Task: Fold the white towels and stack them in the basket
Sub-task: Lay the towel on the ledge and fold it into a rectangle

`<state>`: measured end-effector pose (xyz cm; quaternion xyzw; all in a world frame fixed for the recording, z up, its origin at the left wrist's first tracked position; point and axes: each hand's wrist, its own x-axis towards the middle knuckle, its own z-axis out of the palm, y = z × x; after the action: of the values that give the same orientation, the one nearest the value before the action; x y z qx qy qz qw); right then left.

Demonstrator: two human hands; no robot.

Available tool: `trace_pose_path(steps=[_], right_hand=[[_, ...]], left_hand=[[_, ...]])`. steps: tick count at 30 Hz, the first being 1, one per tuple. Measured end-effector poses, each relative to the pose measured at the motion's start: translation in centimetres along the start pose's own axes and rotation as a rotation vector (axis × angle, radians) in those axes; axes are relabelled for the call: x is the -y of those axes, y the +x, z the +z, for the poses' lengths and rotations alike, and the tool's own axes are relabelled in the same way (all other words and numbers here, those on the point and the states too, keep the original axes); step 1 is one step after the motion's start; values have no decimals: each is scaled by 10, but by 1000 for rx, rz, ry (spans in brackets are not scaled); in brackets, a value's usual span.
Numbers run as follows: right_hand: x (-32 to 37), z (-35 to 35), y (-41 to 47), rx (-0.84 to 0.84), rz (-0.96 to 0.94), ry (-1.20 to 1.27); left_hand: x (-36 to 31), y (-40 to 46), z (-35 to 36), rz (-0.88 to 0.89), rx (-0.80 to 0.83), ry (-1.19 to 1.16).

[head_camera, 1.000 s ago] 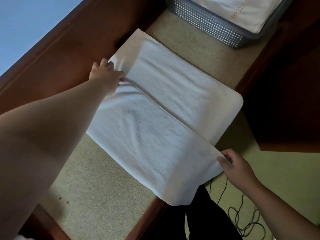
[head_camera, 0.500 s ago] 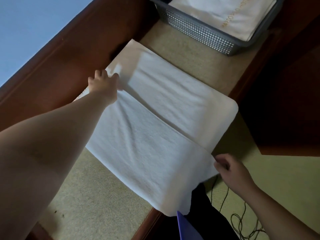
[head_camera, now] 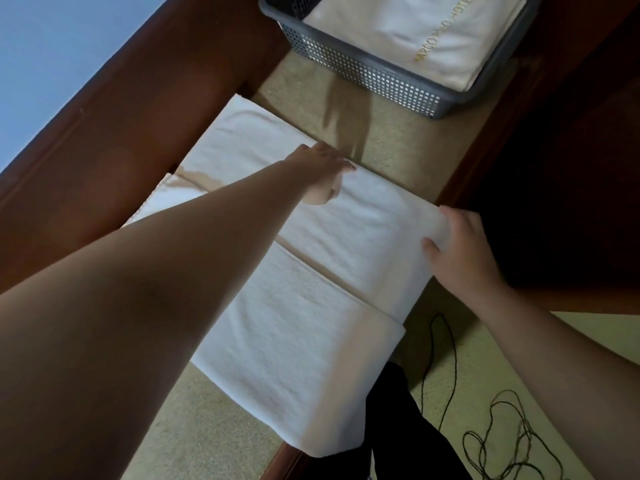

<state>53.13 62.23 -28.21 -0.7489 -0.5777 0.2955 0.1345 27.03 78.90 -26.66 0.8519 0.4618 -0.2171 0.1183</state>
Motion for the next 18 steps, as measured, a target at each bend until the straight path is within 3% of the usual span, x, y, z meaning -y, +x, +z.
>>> trace_pose_path(steps=[3,6,8,13,18], right_hand=[[7,-6,-6,31,-230,-88],[15,0,-28,430,-247,-31],[16,12,-44,585,-226,-23],[18,36,-65,541,-157,9],[26,49,-76,519,-210,-155]], left_hand=[[-12,-3,-10,-32,26,-143],[-14,-22,-2,-11,227,-153],[-10,-39,11,18,350,-158],[0,-77,43,45,428,-101],[7,-94,56,112,397,53]])
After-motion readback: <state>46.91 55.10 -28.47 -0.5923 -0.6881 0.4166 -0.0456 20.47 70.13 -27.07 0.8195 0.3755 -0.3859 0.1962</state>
